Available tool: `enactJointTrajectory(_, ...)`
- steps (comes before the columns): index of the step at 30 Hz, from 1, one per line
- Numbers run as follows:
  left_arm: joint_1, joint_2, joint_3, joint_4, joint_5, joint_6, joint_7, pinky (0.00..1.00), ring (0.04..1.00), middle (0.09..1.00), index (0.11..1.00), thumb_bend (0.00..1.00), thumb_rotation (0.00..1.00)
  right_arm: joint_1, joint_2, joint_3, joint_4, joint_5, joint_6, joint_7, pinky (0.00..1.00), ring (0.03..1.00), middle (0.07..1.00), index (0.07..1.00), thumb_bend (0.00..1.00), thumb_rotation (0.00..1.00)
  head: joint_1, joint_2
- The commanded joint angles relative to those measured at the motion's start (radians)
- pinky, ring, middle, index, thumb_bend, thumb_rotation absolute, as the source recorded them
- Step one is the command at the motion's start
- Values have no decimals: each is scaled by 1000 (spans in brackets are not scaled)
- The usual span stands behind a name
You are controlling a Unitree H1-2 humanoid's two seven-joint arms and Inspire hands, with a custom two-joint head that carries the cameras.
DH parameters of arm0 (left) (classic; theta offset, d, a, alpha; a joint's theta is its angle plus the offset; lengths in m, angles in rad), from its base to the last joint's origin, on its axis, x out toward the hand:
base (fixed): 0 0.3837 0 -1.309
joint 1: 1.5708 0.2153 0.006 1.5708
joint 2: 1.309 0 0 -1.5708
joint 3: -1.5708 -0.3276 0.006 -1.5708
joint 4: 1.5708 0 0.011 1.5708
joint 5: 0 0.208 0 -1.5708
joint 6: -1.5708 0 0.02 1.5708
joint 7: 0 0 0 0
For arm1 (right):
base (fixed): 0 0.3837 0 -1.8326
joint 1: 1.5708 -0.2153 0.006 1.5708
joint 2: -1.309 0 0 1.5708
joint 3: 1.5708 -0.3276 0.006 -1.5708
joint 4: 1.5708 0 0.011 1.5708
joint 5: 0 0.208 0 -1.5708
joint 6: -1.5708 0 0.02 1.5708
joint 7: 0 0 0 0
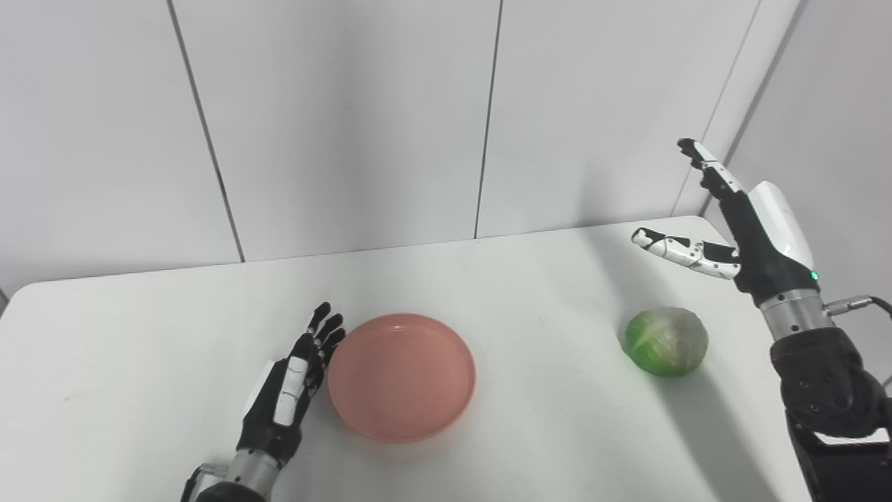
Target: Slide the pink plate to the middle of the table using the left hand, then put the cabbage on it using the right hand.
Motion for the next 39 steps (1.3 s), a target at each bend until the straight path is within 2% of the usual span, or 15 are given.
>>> enactJointTrajectory(1,28,64,38,83,-4,14,6,986,954,963,958,894,1000,4,-62,-33,-6,-1,2,2,834,892,904,917,978,635,1,0)
enactJointTrajectory(5,12,78,54,120,-19,-7,-18,980,954,962,958,907,1000,48,-73,-37,-44,-22,99,37,847,911,915,927,993,607,-23,3)
enactJointTrajectory(8,4,88,60,132,-27,-10,-31,962,950,961,956,925,1000,65,-73,-32,-44,-37,124,40,801,898,918,928,1000,566,-31,7)
enactJointTrajectory(10,6,91,68,125,-36,5,-35,955,949,959,955,930,991,78,-74,-35,-37,-20,135,47,809,908,929,935,1000,564,-36,9)
enactJointTrajectory(13,11,98,74,108,-40,27,-43,961,956,964,959,934,985,93,-80,-36,-25,1,119,55,799,893,922,933,1000,537,-47,11)
enactJointTrajectory(17,11,107,74,113,-33,17,-48,952,947,959,961,935,999,105,-89,-31,-9,14,113,68,819,890,914,928,1000,469,-63,17)
enactJointTrajectory(20,9,111,76,124,-40,15,-53,955,947,958,962,938,1000,103,-101,-9,12,-11,160,94,831,899,920,929,1000,497,-63,20)
enactJointTrajectory(29,14,118,76,115,-42,29,-68,959,948,958,959,920,985,59,-92,46,128,30,144,114,855,921,929,928,1000,512,-62,32)
enactJointTrajectory(39,11,118,75,128,-41,23,-75,967,951,960,960,926,986,30,-107,98,189,40,147,132,864,940,954,939,1000,505,-59,42)
